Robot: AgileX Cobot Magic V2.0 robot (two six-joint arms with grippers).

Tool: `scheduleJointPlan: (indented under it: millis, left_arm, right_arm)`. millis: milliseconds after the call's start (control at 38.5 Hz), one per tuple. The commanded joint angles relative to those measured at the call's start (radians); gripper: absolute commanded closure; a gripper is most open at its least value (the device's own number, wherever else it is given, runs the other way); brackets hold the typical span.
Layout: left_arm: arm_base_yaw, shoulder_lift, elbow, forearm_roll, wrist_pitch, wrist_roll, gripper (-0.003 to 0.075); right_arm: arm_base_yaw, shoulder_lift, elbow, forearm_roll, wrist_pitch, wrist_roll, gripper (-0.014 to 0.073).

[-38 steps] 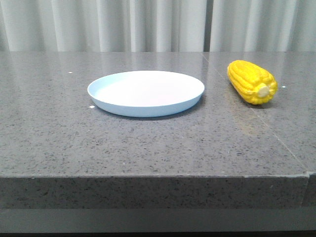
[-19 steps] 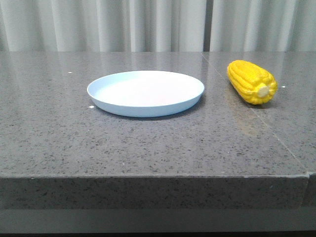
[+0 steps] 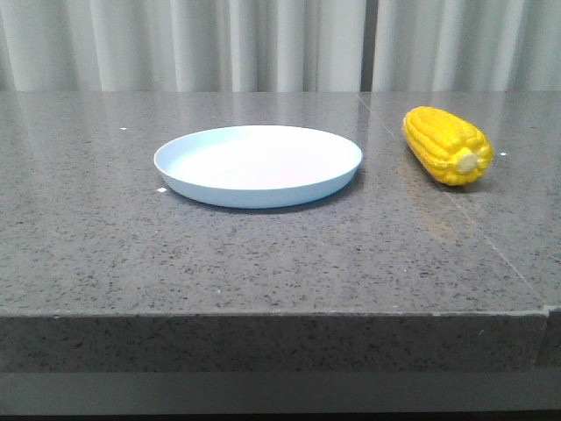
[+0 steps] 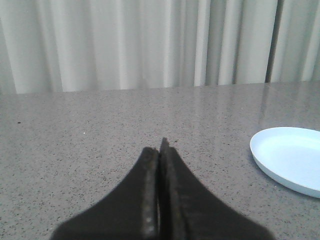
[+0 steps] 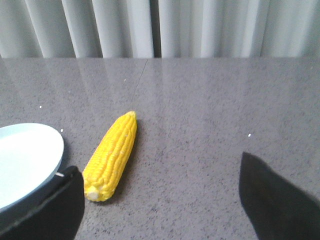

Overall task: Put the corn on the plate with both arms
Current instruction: 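Lower the right gripper over the yellow corn cob and grasp it, then carry the corn cob with the right gripper onto the plate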

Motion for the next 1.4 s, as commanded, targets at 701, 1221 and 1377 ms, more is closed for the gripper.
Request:
scheduleJointPlan:
  millis: [701,1221,1377]
  left_arm:
    - [0.001,0.011,-0.025,0.004,-0.085,-0.009,0.0741]
    - [0.001,0.011,-0.025,0.004,-0.085,-0.009,0.0741]
    - [0.001,0.011,-0.025,0.004,-0.085,-0.009,0.0741]
  right_arm:
    - [0.02,0.897,-0.701,0.244,0.437,-0.009,-0.0054]
    - [0.073,1.18,-0.818,0.253,0.417,-0.009,-0.0038]
    - [0.073,1.181,-0.818,0.262,0.432,-0.009,0.0161]
